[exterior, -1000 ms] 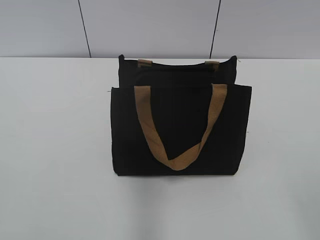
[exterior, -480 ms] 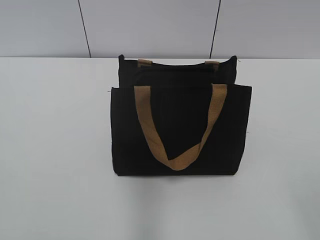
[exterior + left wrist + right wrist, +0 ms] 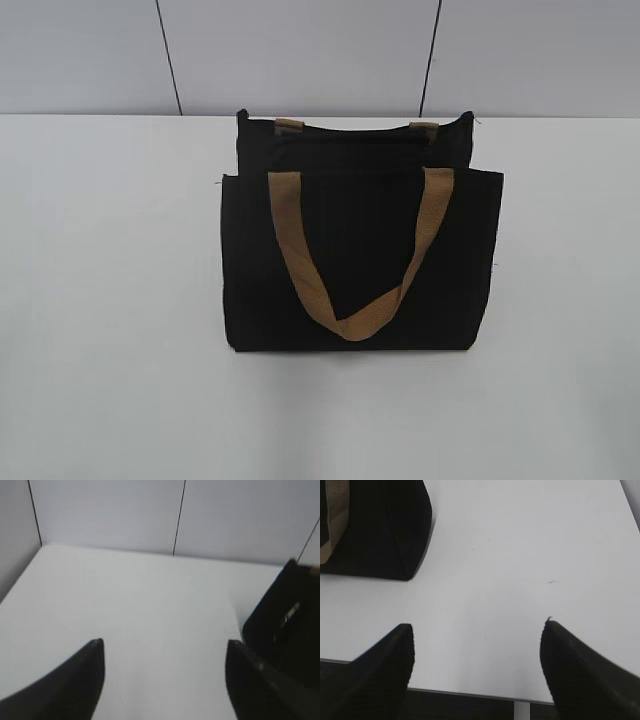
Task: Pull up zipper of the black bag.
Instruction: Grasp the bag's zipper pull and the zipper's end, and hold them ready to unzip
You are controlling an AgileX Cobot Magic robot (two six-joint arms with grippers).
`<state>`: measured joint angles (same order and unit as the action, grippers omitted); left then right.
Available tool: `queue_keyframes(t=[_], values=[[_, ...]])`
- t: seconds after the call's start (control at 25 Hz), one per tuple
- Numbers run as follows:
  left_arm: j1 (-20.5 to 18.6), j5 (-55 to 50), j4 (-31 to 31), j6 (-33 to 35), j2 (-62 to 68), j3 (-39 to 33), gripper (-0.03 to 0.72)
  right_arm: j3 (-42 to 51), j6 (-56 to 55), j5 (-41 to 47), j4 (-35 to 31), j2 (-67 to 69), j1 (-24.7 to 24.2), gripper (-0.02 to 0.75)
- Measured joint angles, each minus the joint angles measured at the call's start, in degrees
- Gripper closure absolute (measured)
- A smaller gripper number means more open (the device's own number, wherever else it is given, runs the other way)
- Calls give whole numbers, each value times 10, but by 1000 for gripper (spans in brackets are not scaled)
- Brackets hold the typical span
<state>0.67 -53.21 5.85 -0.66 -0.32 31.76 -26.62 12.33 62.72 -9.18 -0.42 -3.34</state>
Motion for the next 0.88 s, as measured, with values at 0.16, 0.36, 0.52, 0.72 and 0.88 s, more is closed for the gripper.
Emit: queue_keyframes(t=[0.16, 0.36, 0.52, 0.72, 0.88], values=[[0, 138, -10, 0, 24, -5, 57, 0, 0, 0, 0, 0, 0, 142], [0, 368, -21, 0, 132, -45, 113, 0, 0, 0, 0, 0, 0, 142], [0, 565, -23, 0, 263, -74, 176, 0, 0, 0, 0, 0, 0, 142], [1, 792, -113, -22, 473, -92, 193, 0, 0, 0, 0, 0, 0, 142], [1, 915, -218, -98, 627, -92, 220, 0, 0, 0, 0, 0, 0, 142]])
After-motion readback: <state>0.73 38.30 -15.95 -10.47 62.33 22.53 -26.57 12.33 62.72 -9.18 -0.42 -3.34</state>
